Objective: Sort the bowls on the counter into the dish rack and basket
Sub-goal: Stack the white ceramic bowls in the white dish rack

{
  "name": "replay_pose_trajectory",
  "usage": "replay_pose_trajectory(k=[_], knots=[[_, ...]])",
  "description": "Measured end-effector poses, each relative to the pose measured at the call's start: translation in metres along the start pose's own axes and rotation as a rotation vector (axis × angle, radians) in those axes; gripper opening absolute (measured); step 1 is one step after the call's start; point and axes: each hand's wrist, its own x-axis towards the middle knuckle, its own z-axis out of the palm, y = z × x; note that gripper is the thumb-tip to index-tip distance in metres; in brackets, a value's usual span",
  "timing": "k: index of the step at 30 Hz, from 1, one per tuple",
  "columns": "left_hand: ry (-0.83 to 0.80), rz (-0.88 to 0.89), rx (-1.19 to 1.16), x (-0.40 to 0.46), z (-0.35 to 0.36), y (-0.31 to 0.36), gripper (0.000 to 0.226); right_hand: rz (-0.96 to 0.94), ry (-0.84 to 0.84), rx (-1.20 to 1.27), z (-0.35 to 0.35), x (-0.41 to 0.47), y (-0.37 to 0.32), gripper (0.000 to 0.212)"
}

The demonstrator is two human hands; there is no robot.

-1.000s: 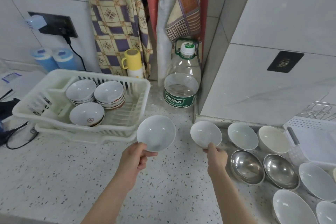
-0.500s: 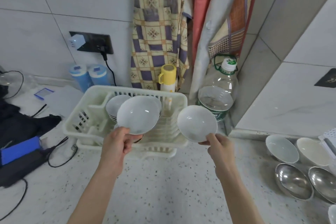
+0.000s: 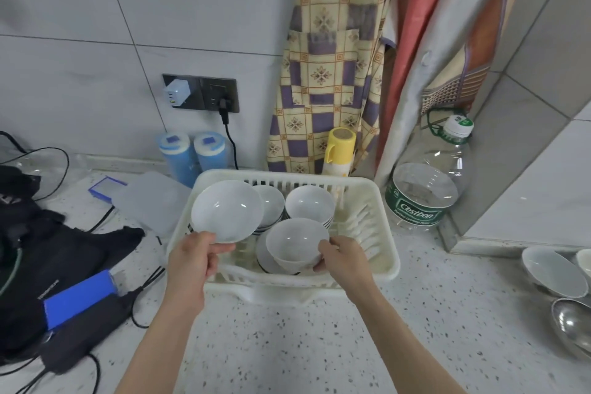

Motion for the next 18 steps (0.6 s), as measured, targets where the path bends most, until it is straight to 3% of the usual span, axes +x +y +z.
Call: replay_pose_trajectory(k=[8, 18], knots=[[-0.057, -0.046, 0.011, 0.021, 0.007, 0.0, 0.016, -0.005, 0.011, -0.312, 0.024, 0.021, -0.012, 0.029], [-0.115, -0.016, 0.174, 0.042, 0.016, -0.001, 0.022, 0.016, -0.006, -0.292, 0.034, 0.027, -0.003, 0.032]])
